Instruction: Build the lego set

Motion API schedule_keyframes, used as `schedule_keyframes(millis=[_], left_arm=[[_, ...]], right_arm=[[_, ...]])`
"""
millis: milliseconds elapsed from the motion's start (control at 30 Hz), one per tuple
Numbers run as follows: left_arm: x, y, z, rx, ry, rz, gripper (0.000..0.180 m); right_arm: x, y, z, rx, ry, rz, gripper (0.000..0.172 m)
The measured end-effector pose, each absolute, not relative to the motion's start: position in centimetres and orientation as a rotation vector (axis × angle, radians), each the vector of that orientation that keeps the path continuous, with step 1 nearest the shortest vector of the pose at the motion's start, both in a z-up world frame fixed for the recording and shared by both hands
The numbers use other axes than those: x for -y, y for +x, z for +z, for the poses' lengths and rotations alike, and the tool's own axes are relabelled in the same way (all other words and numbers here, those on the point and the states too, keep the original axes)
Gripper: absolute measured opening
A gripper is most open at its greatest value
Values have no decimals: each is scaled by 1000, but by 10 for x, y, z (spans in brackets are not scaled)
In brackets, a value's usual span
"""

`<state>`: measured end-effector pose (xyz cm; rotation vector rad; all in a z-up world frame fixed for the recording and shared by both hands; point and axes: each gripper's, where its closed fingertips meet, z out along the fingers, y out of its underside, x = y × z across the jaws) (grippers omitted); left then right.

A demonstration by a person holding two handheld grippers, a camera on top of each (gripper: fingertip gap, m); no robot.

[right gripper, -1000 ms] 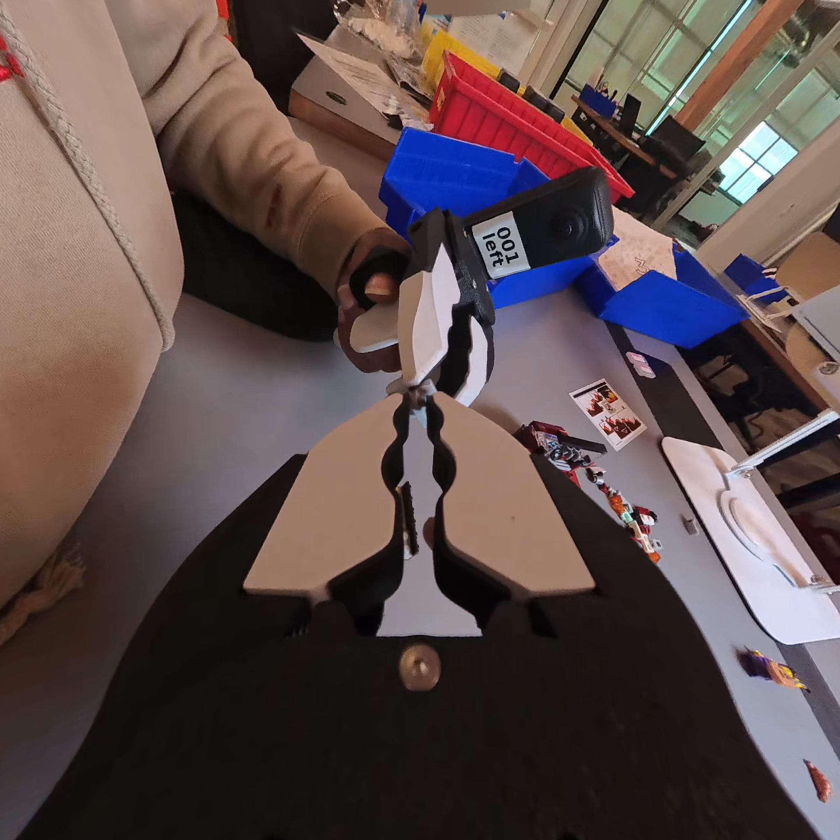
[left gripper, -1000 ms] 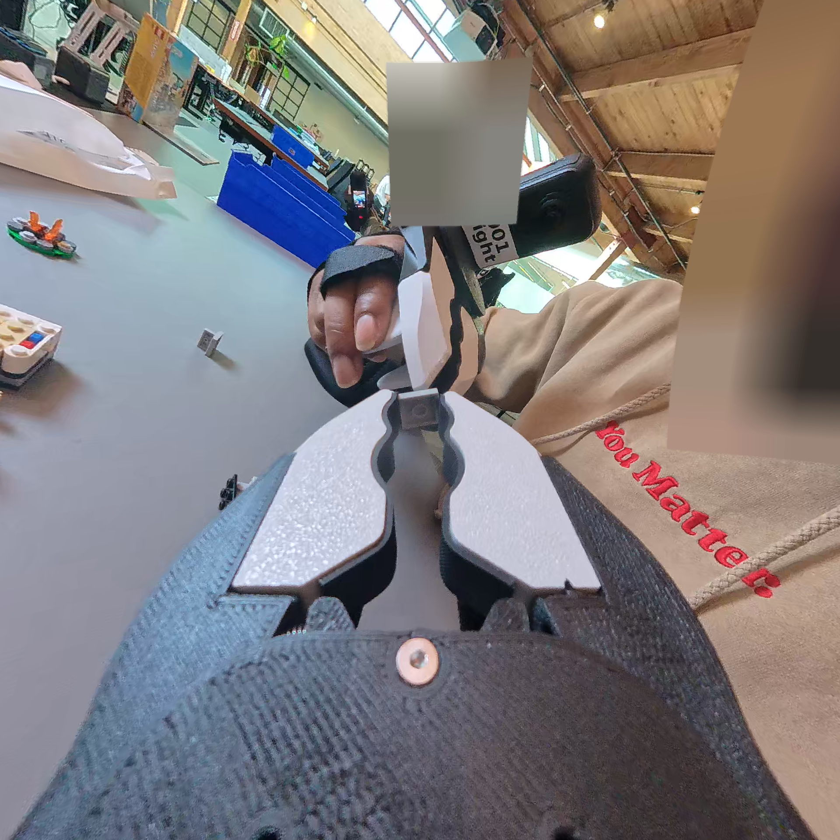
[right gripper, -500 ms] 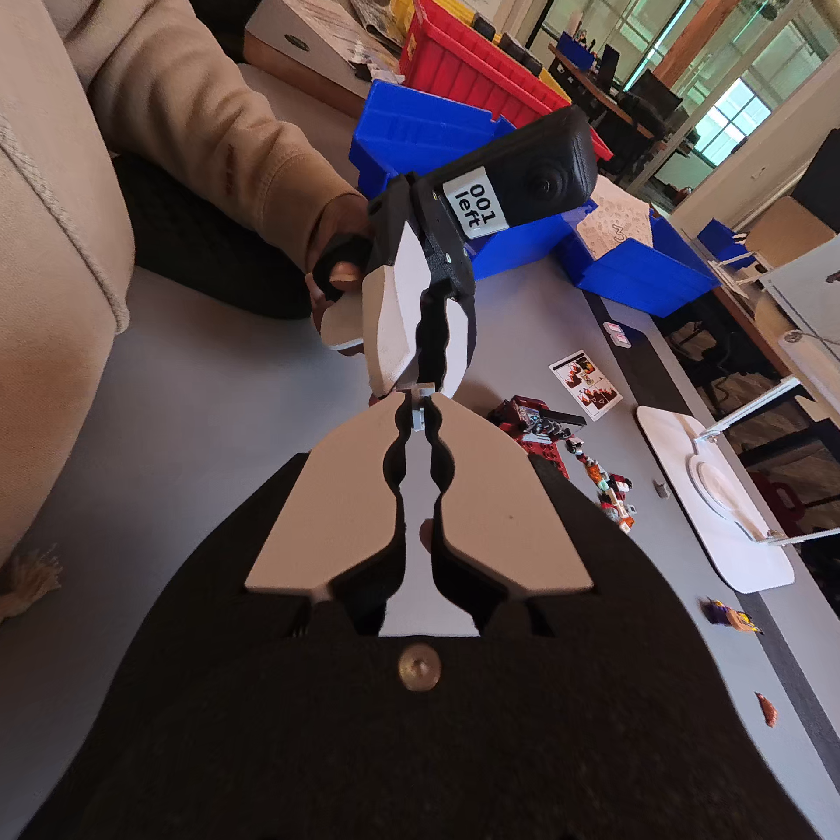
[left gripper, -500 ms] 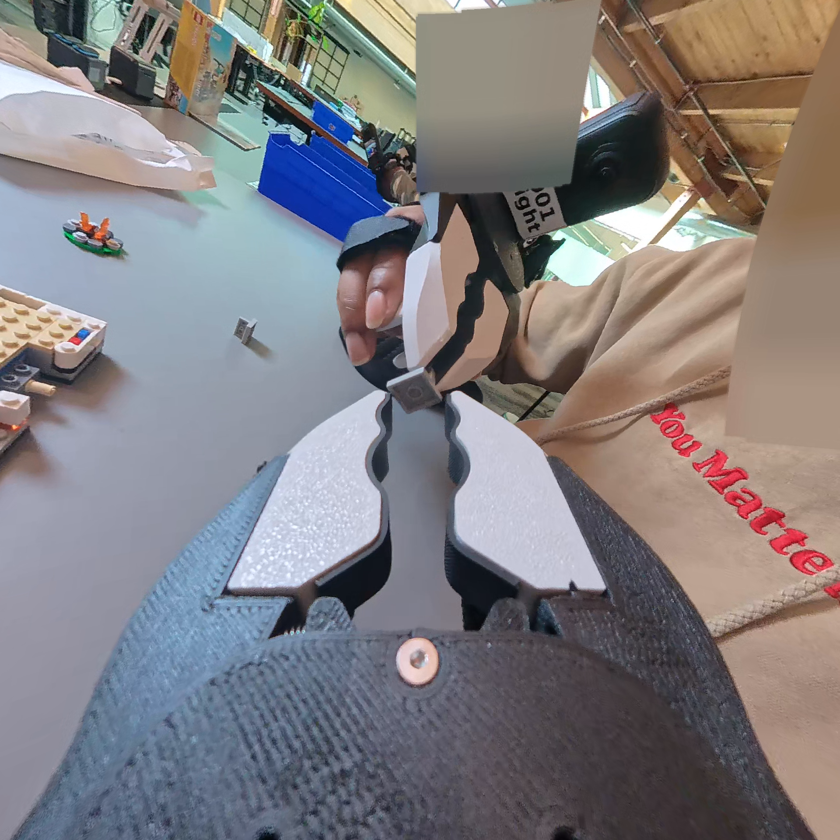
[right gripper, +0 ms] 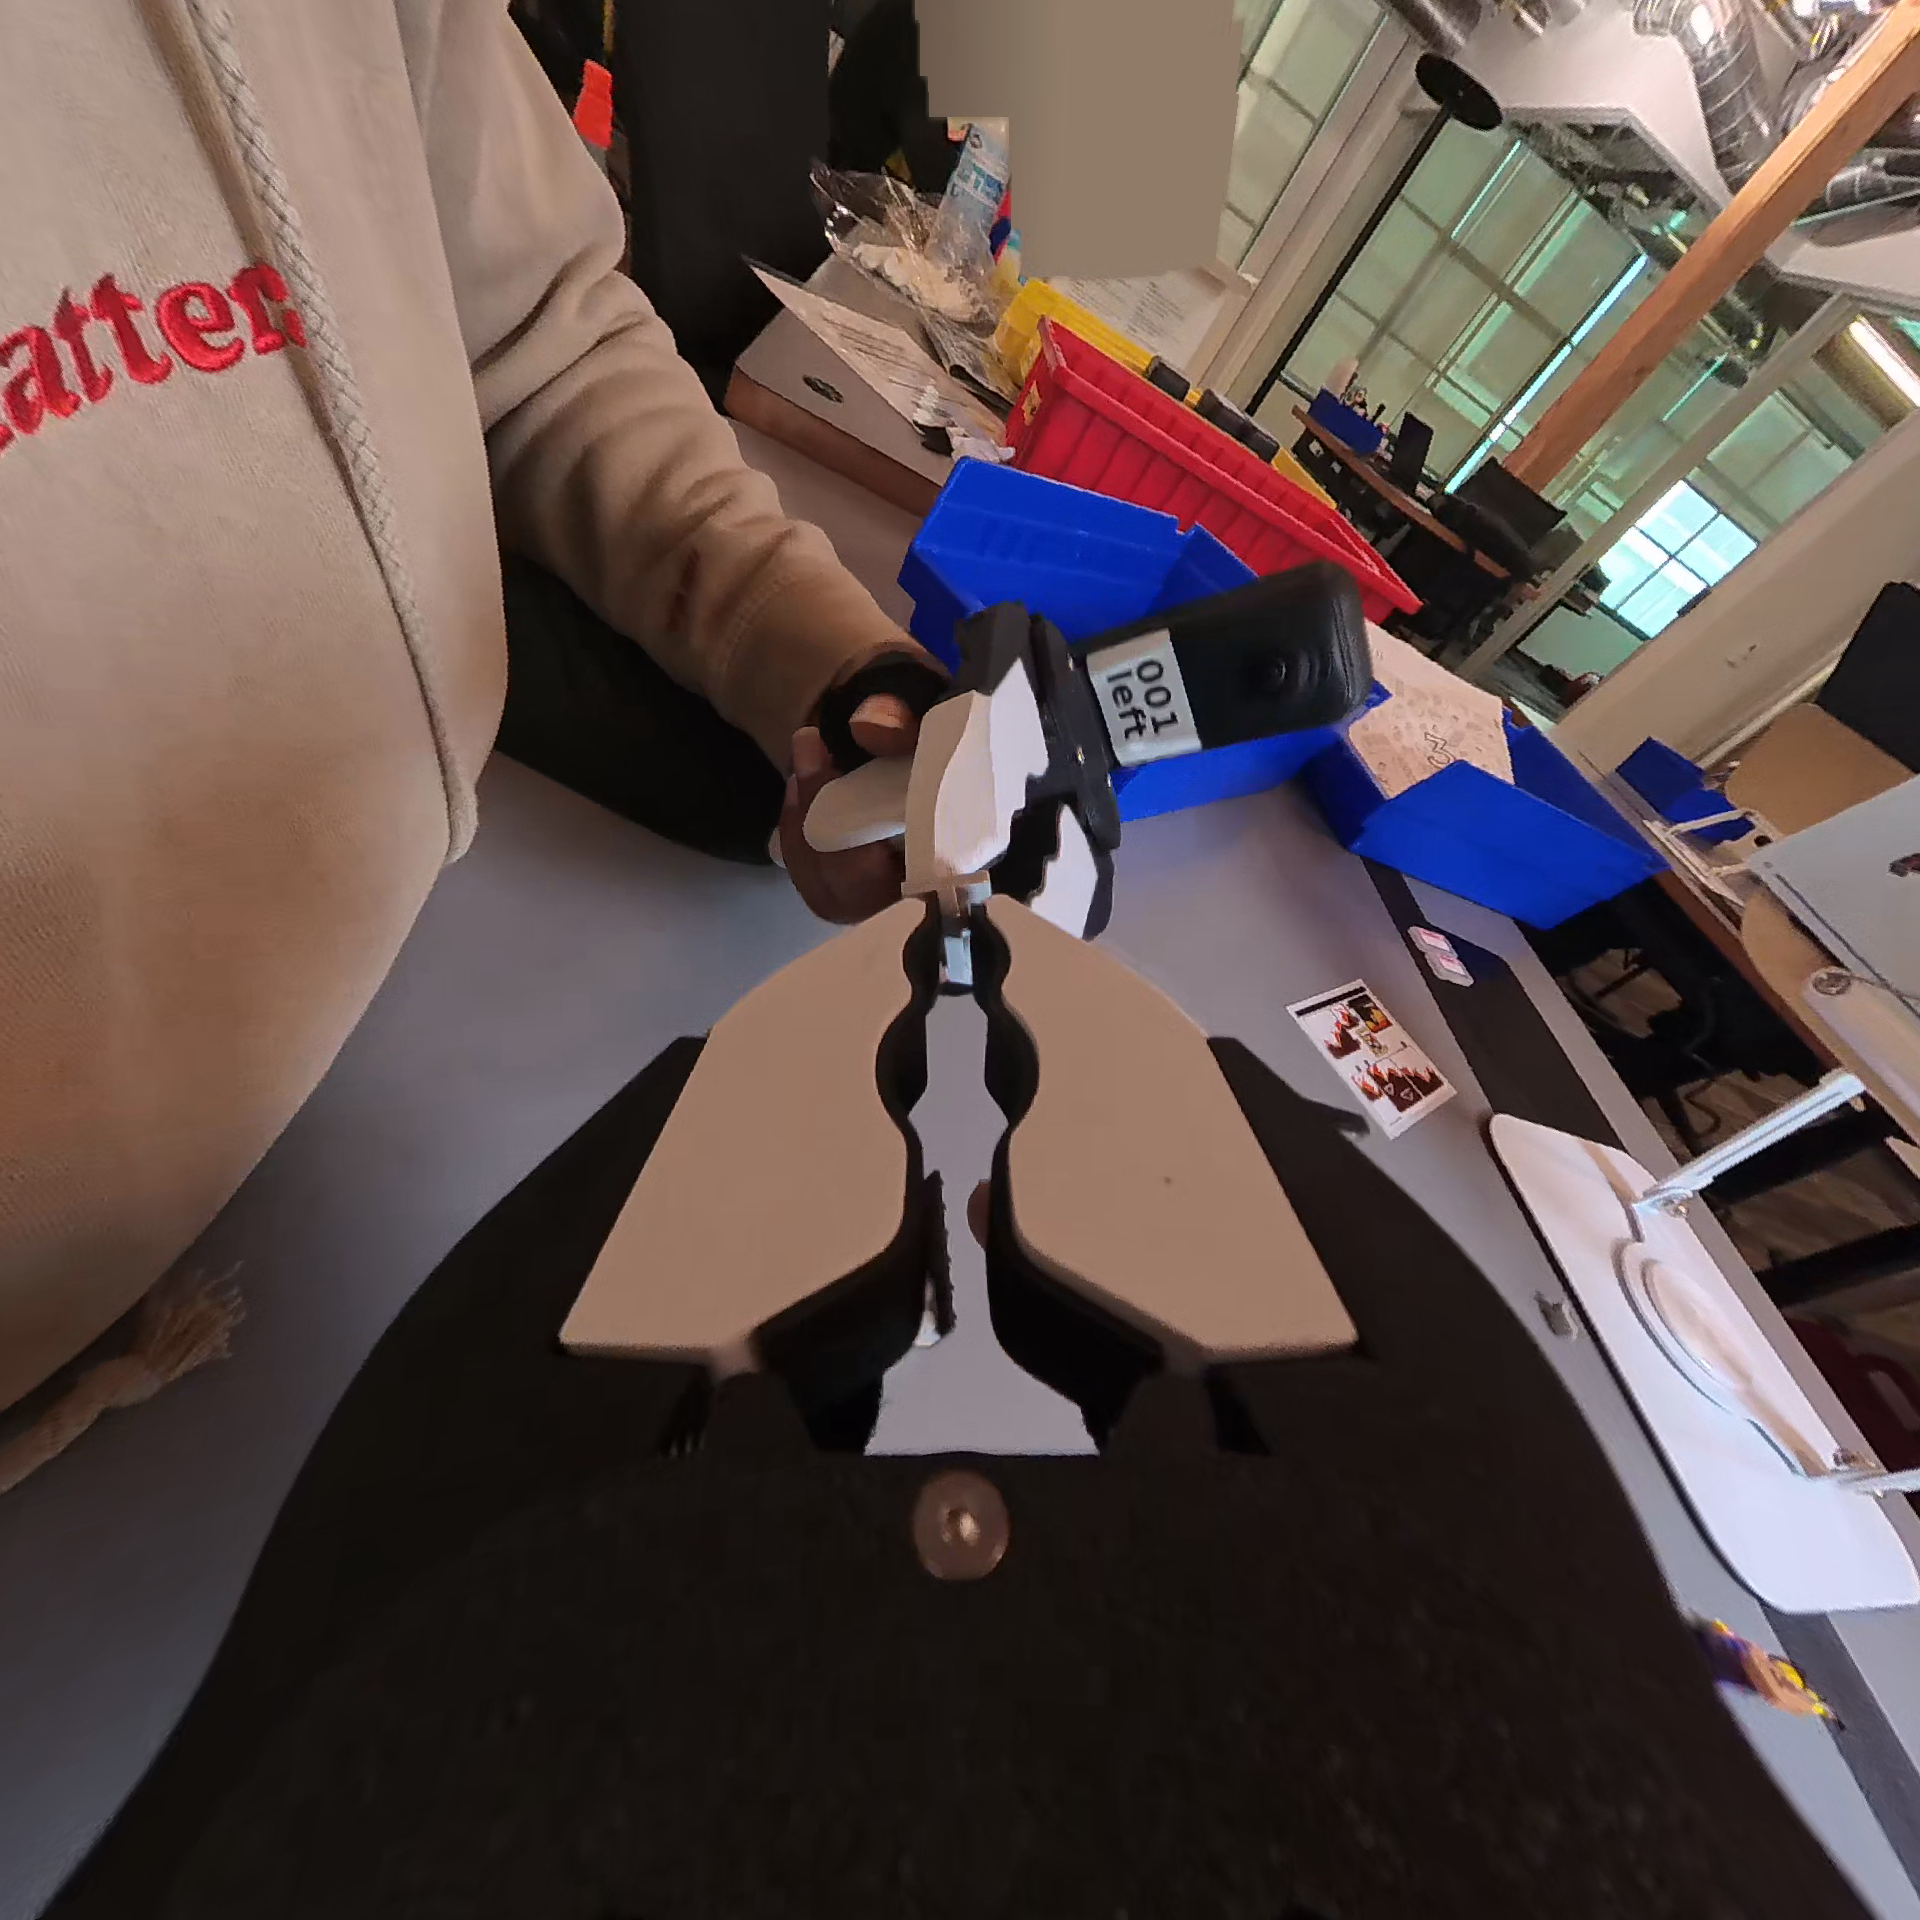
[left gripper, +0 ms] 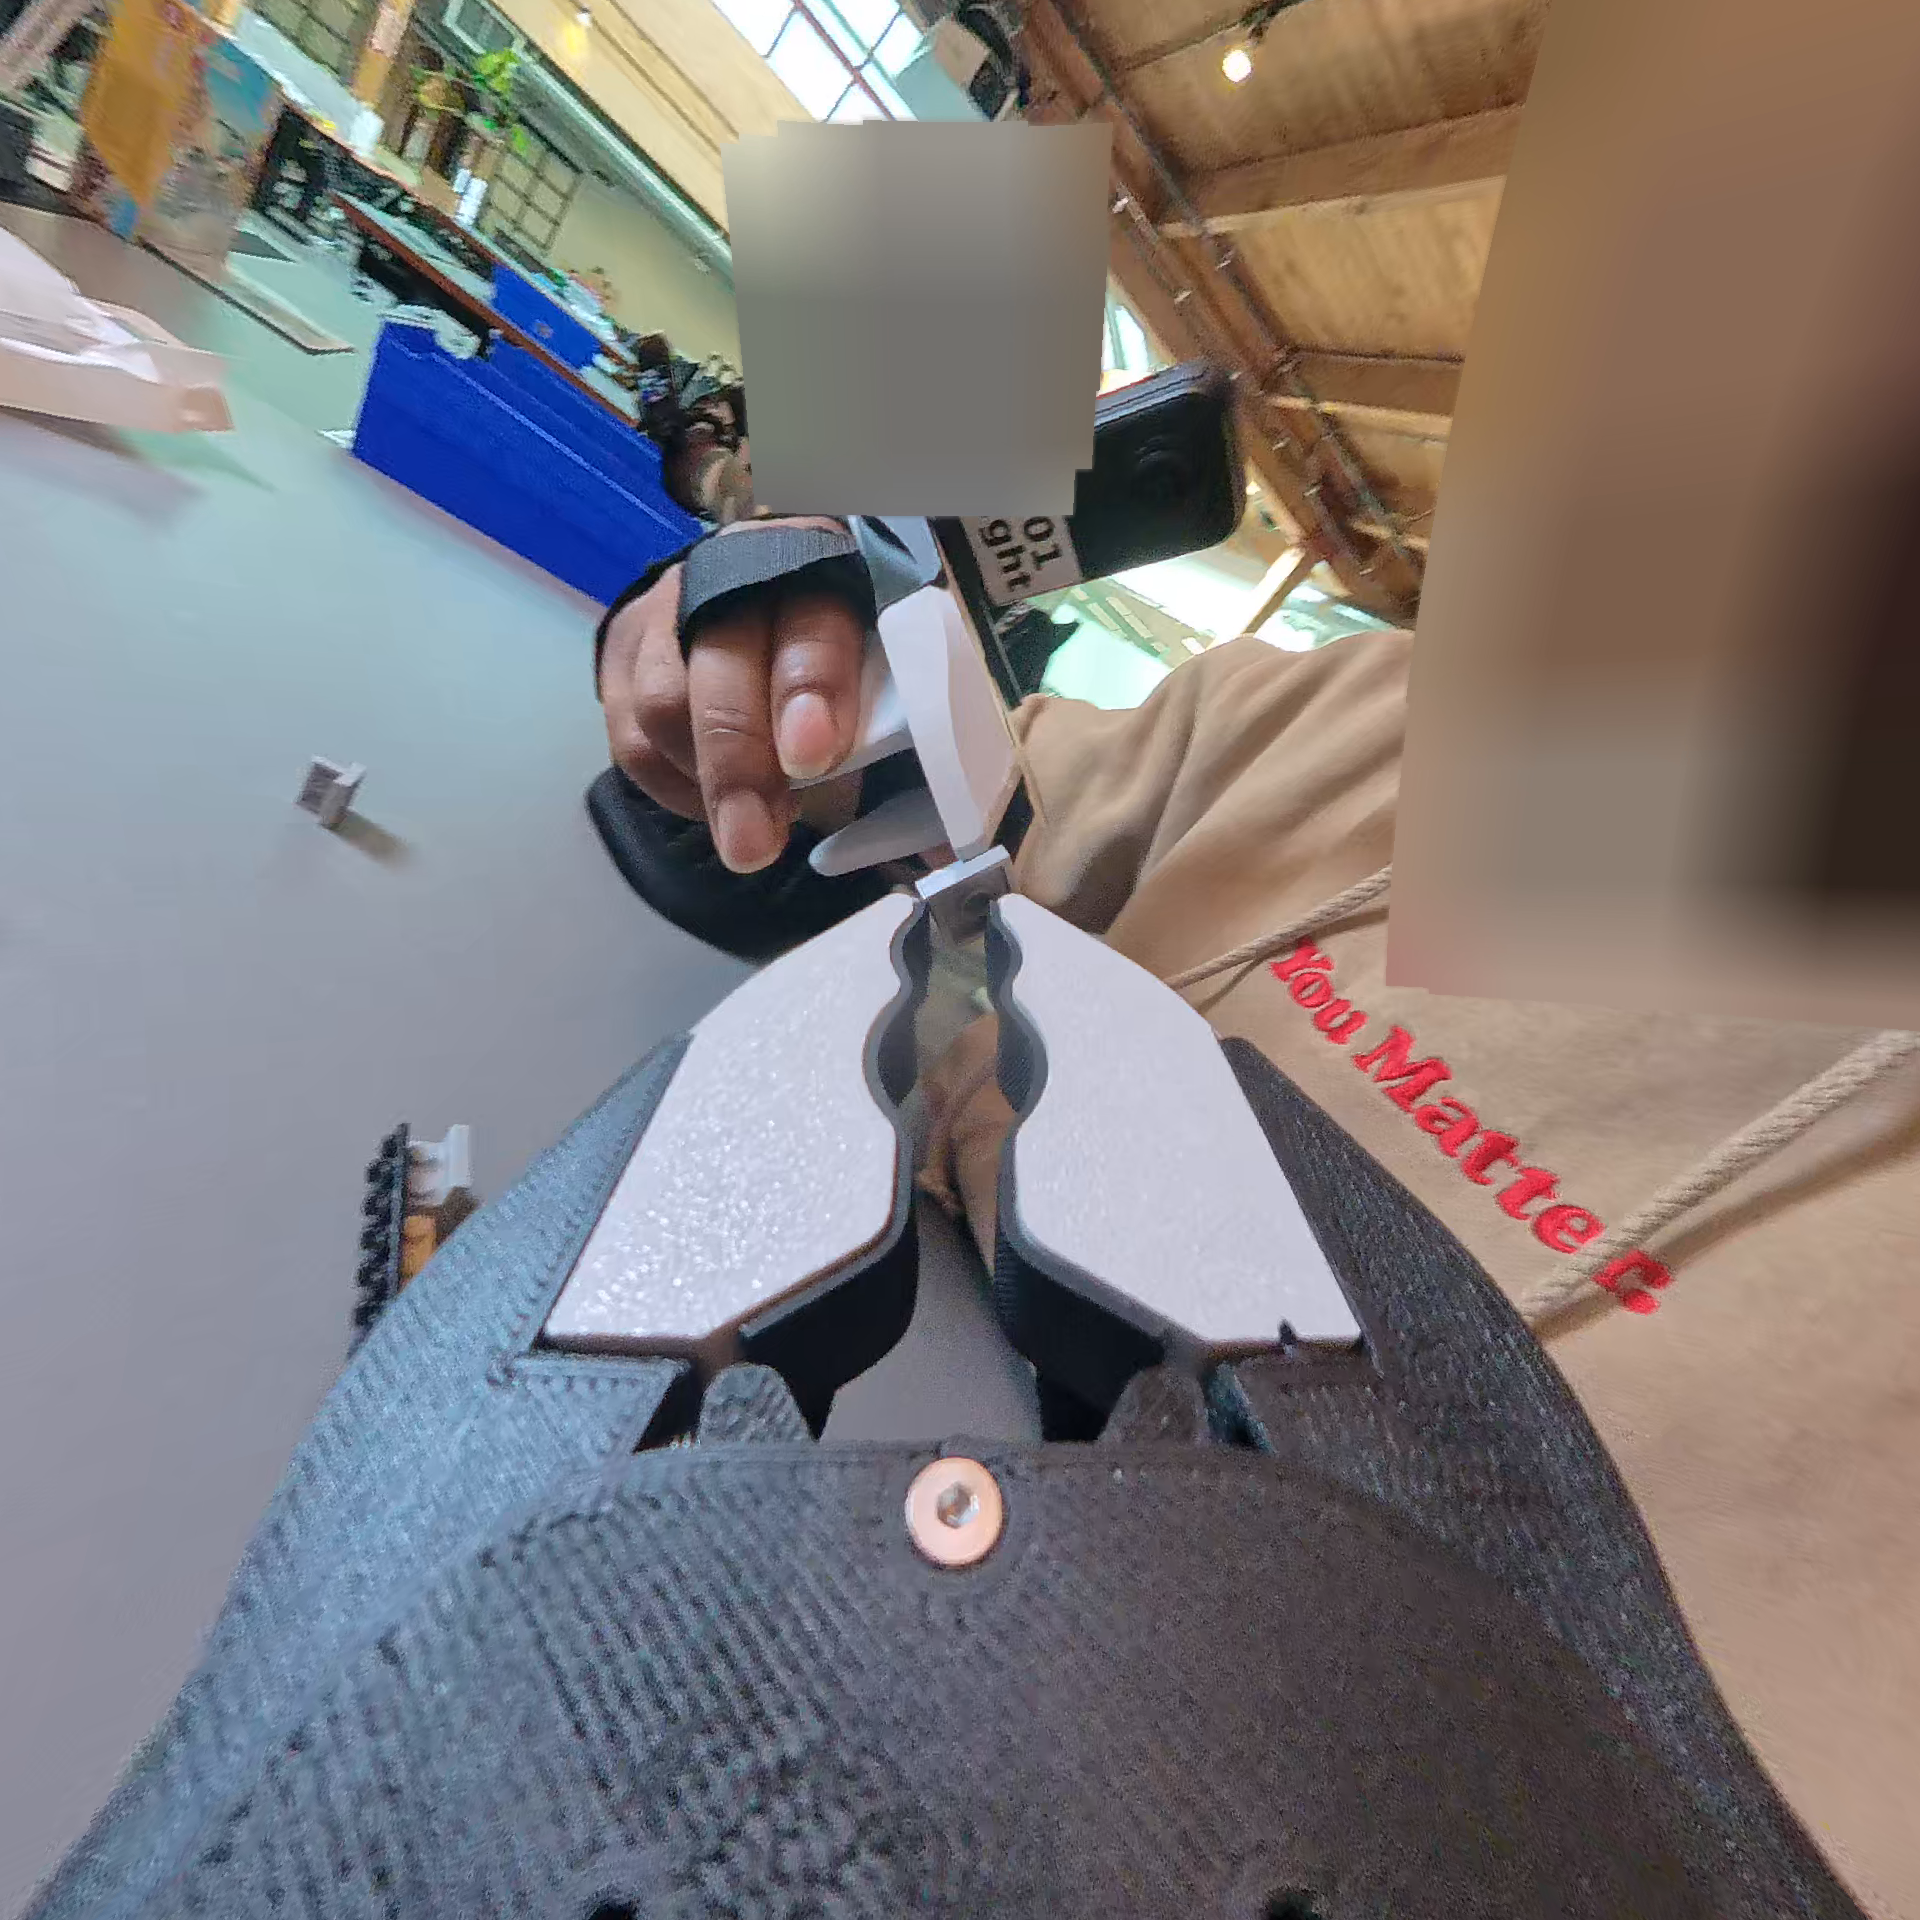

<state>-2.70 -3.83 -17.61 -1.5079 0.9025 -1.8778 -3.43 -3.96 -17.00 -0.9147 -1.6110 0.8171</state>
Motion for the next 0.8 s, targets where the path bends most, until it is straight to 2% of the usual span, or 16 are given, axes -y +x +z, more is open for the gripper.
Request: schedule_keyframes(millis=[133,200,467,600,700,800], left_arm=[[33,-24,-189,-961,-1572,-1621,9],[28,-25,-192,-966,-1571,-1512,2],[13,-24,-213,-1087,-1601,-1069,1],[-4,-29,-227,-1134,-1626,-727,1],[-5,-26,-229,-1174,-1596,-581,1],[-6,-27,-231,-1176,-1593,-528,1]], right_arm=[[34,-29,-184,1586,-988,798,6],[28,-25,-194,1589,-1043,775,9],[22,-18,-210,1561,-1165,812,11],[12,-21,-215,1515,-1388,840,15],[4,-29,-221,1445,-1549,841,14],[0,-32,-224,1440,-1580,810,5]])
